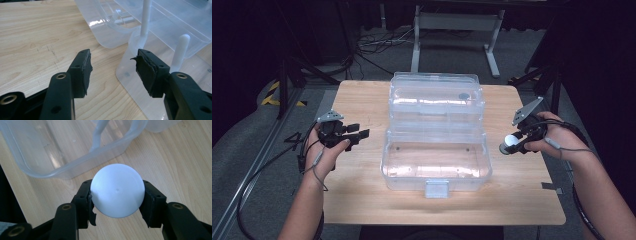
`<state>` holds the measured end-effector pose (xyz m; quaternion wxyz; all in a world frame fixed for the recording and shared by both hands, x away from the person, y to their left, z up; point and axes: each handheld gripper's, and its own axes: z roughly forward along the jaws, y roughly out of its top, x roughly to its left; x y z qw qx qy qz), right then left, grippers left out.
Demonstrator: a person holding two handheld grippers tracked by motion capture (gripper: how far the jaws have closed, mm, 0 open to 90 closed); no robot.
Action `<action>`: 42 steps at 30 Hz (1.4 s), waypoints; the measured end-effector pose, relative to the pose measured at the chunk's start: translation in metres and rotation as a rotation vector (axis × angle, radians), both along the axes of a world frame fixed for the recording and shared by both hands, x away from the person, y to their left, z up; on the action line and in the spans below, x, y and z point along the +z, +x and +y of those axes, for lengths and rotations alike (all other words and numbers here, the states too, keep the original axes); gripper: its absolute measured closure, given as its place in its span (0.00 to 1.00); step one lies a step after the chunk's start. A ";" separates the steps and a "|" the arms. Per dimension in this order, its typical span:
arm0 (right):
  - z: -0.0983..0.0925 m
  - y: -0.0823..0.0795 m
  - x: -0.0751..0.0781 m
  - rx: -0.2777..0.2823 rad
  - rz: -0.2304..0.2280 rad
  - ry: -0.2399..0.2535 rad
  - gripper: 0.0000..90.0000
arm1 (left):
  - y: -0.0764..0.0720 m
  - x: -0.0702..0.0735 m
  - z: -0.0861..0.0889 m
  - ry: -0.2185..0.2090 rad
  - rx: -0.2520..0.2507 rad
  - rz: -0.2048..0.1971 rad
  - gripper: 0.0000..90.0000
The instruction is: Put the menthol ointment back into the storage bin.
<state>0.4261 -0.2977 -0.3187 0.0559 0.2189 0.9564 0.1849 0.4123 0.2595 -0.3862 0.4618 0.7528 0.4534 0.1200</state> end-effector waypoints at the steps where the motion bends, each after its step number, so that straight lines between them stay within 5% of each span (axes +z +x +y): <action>1: 0.001 -0.001 0.002 0.003 0.003 0.002 0.56 | 0.000 0.000 0.000 0.000 0.000 0.001 0.52; 24: 0.038 -0.022 0.022 0.158 -0.016 0.052 0.56 | 0.000 0.000 0.001 0.005 0.001 0.006 0.52; 42: 0.064 -0.024 0.011 0.269 0.002 0.057 0.56 | 0.000 -0.001 0.002 0.004 0.001 0.012 0.52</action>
